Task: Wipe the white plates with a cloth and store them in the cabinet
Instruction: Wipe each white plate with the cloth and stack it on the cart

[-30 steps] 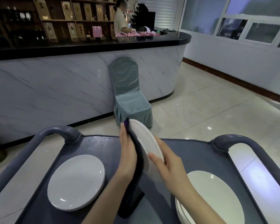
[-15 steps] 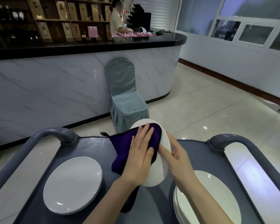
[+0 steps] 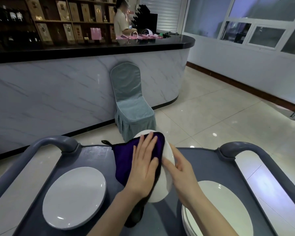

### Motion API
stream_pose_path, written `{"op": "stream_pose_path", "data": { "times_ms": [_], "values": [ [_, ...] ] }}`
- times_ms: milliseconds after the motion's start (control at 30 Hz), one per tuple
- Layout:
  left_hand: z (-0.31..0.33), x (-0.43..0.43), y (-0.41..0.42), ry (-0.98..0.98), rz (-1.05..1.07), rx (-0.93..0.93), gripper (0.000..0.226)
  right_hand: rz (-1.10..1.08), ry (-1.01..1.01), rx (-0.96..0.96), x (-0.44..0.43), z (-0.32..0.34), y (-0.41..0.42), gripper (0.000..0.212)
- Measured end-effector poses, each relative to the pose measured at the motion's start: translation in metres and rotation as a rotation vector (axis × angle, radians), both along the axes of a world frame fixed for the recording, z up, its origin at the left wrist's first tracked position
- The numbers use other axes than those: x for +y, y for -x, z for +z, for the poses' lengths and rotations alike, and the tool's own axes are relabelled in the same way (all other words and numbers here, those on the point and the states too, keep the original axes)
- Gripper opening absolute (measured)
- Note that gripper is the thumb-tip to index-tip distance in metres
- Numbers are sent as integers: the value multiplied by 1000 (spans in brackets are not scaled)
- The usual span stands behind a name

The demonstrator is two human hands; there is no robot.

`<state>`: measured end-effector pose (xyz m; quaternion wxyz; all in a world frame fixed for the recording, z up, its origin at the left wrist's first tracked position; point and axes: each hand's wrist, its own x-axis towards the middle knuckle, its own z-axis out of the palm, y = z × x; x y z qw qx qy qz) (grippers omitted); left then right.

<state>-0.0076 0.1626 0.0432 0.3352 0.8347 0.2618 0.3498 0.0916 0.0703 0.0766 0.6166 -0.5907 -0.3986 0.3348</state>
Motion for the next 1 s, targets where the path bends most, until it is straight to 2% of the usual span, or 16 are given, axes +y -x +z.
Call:
{"op": "stream_pose_path", "data": {
  "times_ms": [67,200,267,400,533,733,900,1000],
  "values": [
    [5,10,0,46,23,8,53,32,15,-29,-1,1,-1,46],
    [-8,-5,6,-166,-61,74,58,-3,15,-25,1,4,-10,45],
    [-19,-17,8,-211,-89,62,59,-23,14,8,2,4,-9,44],
    [-16,-5,3,-119,-59,38,57,-14,12,59,0,-3,-4,43],
    [-9,27,0,77,8,30,50,40,-5,82,-7,-5,0,44],
    [-29,36,17,109,-13,34,57,71,-41,274,-16,0,-21,37],
    [-39,16,23,41,2,55,62,77,-19,273,-21,-8,-29,40],
    [-19,13,12,-134,-83,124,57,101,-3,215,-16,-13,-21,42]
  ]
}}
